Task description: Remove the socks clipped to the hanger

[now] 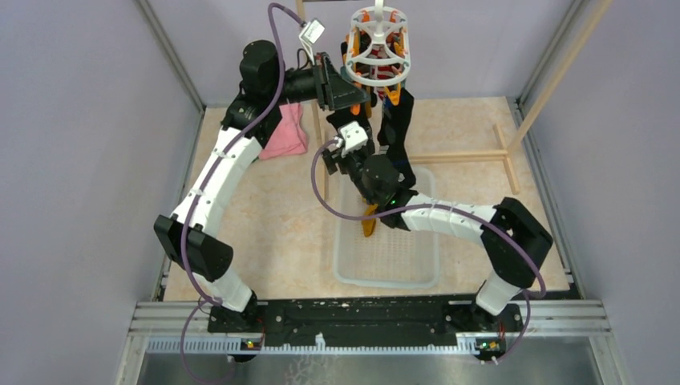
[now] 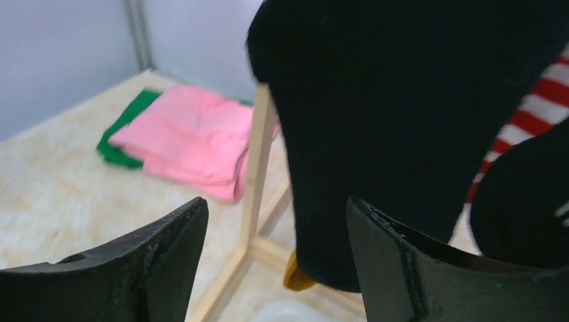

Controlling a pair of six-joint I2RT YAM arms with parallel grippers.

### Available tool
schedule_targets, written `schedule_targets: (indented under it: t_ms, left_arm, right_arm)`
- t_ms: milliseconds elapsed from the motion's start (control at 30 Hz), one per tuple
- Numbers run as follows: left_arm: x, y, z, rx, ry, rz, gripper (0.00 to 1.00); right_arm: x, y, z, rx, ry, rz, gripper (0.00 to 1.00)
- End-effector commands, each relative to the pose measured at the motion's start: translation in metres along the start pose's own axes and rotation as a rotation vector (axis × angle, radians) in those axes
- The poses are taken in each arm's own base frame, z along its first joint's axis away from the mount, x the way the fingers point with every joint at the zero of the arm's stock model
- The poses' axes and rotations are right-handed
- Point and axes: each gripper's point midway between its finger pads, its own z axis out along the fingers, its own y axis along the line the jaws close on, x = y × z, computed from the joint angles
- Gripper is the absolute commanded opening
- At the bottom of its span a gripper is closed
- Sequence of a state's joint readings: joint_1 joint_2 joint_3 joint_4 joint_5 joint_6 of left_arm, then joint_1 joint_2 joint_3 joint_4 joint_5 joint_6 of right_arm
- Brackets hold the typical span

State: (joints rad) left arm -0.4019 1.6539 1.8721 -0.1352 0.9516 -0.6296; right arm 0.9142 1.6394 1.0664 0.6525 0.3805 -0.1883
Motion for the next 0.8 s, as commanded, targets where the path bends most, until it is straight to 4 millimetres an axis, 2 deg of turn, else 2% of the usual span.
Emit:
schedule_targets:
  t_ms: [0,100,167,233,267,300,333,367,400,567,767]
  left_arm:
    - [-0.012,-0.027,-0.008,0.027,-0.035,0.041,0.01]
    - [-0.012,-0.03,-0.009,0.03,-0.035,0.044,0.02]
    - [-0.011,-0.03,-0.01,0.03,-0.033,0.042,0.08]
    - [-0.008,-0.03,-0.01,0.033,-0.026,0.035,0.42]
    - [-0.007,-0.031,-0.011,0.035,-0.021,0.033,0.56]
    - [-0.006,-0.033,-0.012,0.037,-0.019,0.035,0.68]
    - [-0.005,-0.034,-0.014,0.034,-0.015,0.038,0.8]
    - [-0.003,-0.035,-0.016,0.03,-0.011,0.042,0.91]
    - [-0.001,-0.035,-0.018,0.022,-0.006,0.042,0.97]
    - [0.018,-0.038,-0.035,-0.004,0.037,0.033,0.99]
    - [0.041,-0.039,-0.068,-0.047,0.096,0.042,0.99]
  right_arm:
    - [-0.082,-0.047,0.006,0.305,-0.269,0.072,0.71]
    - [-0.084,-0.052,0.005,0.4,-0.291,0.061,0.64]
    - [-0.082,-0.05,0.006,0.426,-0.297,0.056,0.59]
    - [-0.084,-0.047,0.005,0.419,-0.306,0.056,0.47]
    - [-0.085,-0.046,0.003,0.413,-0.308,0.056,0.34]
    - [-0.085,-0.045,0.0,0.404,-0.312,0.057,0.17]
    - [-0.083,-0.045,-0.003,0.398,-0.311,0.059,0.06]
    - [-0.082,-0.046,-0.006,0.394,-0.308,0.065,0.0]
    - [-0.081,-0.047,-0.01,0.391,-0.309,0.073,0.0]
    - [-0.083,-0.044,-0.027,0.309,-0.312,0.111,0.0]
    - [-0.084,-0.042,-0.053,0.216,-0.302,0.189,0.0]
